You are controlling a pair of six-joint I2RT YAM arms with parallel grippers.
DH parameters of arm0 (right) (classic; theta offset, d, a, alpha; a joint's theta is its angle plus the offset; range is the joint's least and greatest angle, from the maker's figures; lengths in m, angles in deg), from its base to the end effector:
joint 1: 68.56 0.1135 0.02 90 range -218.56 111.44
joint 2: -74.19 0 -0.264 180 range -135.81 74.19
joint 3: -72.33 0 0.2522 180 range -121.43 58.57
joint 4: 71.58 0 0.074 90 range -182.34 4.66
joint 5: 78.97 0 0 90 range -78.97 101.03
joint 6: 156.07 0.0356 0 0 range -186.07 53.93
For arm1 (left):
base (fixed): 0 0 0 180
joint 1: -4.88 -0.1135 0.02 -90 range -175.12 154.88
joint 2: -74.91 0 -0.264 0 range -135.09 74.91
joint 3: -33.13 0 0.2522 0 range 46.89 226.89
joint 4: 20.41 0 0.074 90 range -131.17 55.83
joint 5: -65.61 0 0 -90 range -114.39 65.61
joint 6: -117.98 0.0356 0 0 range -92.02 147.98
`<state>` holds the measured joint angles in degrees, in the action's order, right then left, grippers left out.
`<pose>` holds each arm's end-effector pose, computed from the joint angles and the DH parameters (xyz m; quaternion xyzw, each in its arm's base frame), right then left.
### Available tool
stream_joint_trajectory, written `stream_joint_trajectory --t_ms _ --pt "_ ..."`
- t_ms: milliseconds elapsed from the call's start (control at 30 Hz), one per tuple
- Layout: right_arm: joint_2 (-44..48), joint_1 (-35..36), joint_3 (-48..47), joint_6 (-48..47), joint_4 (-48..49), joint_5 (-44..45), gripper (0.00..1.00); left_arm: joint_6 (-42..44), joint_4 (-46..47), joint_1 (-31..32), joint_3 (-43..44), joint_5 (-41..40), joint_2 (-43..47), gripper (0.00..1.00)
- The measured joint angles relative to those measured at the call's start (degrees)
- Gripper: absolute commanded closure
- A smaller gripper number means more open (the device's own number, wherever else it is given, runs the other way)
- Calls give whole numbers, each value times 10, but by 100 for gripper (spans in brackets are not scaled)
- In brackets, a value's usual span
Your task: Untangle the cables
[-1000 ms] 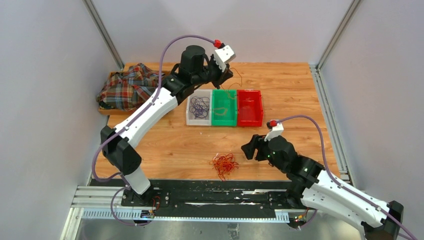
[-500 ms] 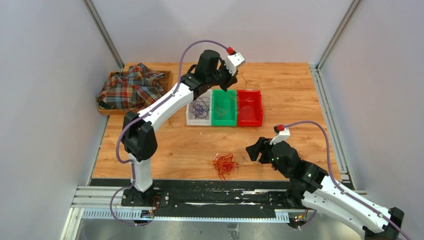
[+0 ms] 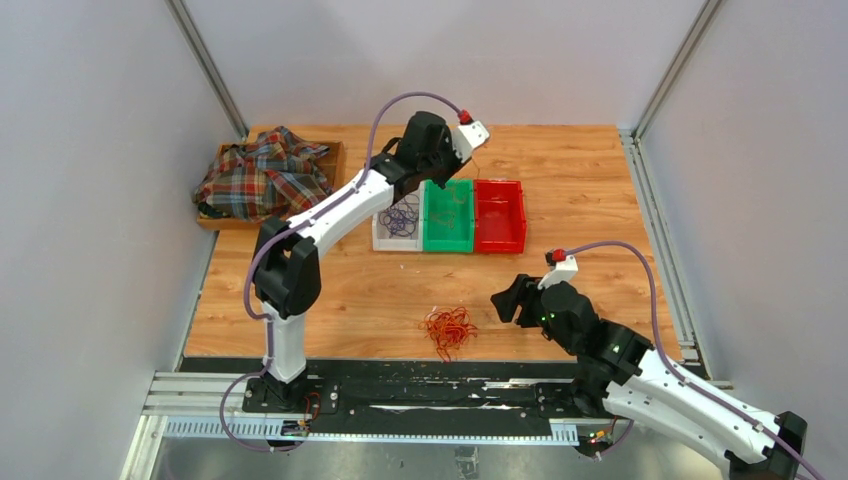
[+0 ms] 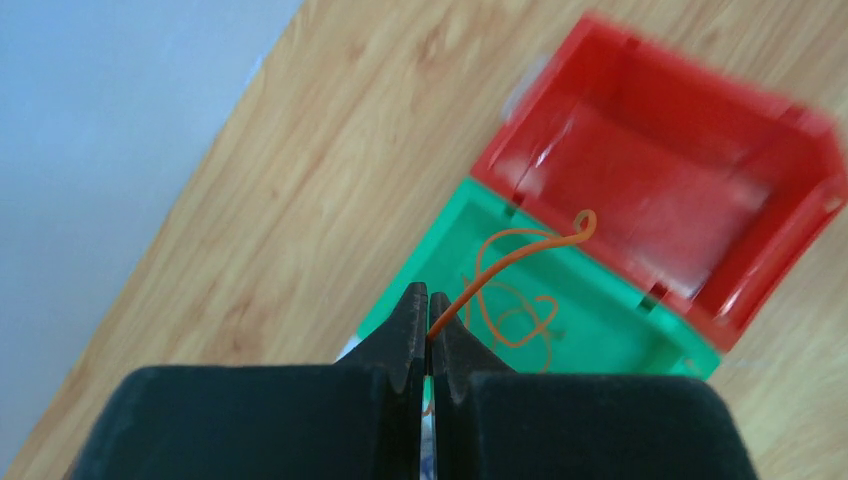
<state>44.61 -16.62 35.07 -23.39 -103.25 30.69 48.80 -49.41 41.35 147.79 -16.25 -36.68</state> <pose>0.0949 0.1017 0.2338 0.0260 0.8311 0.2974 0.4691 0.3727 -0.2818 0.3247 0.4384 0.7240 -0.1316 0.5160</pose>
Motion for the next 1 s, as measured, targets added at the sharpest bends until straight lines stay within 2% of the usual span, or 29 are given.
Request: stream_joint_trajectory --t_ms 200,367,533,800,900,933,967,1000 --pt "-22 -4 -12 -6 -5 -1 38 48 -42 0 -22 -79 -29 100" --pt "-60 -14 -48 -9 -7 -7 38 56 -46 1 -46 -105 -50 100" --pt "-81 -36 -53 -9 -15 -30 38 52 -58 9 -52 -101 -64 94" --pt "-100 -96 -92 -21 -35 -79 38 -12 -116 22 -14 -46 -95 82" --pt "-103 -111 -99 -27 -37 -94 38 -29 -122 23 -12 -38 -95 73" --pt "-104 -114 -101 -29 -38 -100 38 -33 -123 22 -12 -38 -95 67" --pt "-106 -117 -103 -31 -41 -106 38 -38 -125 22 -11 -38 -95 53" --pt "-107 -120 -105 -32 -42 -109 38 -41 -127 22 -12 -38 -95 44"
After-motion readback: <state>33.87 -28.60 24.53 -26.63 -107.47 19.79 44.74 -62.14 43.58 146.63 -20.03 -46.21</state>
